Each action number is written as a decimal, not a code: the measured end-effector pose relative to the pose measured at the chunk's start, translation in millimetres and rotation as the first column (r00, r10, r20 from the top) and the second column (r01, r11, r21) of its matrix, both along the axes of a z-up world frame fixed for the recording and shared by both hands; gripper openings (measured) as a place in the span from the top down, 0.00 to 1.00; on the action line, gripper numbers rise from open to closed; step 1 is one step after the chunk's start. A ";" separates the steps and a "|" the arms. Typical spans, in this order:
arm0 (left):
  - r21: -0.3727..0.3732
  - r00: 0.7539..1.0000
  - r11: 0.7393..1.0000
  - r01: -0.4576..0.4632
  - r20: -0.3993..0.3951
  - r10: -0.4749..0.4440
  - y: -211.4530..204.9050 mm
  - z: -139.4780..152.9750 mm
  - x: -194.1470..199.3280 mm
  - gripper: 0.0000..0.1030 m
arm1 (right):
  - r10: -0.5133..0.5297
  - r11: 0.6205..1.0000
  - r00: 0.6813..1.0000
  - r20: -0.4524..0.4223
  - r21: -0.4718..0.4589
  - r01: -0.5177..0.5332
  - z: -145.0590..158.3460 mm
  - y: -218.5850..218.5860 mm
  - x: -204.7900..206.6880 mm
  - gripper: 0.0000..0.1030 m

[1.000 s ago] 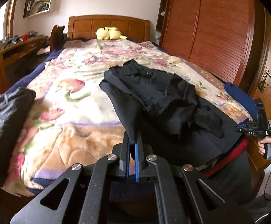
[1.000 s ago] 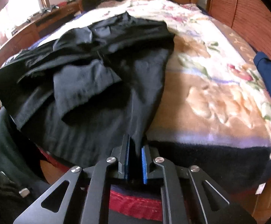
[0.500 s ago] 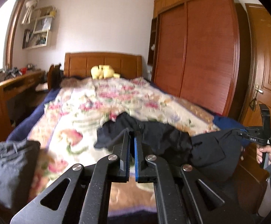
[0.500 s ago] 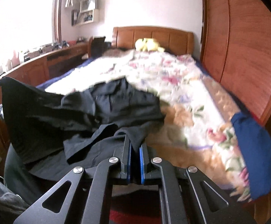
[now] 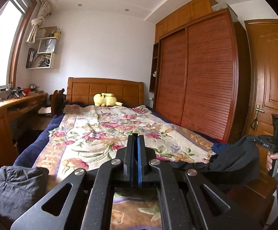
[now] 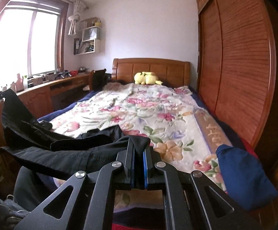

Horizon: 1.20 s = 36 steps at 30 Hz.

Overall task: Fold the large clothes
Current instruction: 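Lift the hem with both tools, fold it toward the collar, release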

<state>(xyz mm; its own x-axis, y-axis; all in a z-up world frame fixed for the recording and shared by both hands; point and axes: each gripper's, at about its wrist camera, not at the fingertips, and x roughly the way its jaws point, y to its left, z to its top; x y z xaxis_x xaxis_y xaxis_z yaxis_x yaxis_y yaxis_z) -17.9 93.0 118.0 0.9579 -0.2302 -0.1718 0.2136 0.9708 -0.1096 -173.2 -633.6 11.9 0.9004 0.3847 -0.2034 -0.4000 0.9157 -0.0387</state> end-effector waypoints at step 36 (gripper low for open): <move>0.261 0.899 0.951 -0.166 -0.356 0.255 35.8 -143.7 358.7 0.98 | -0.085 0.967 0.976 -0.199 -0.252 0.033 -76.6 182.5 422.8 0.94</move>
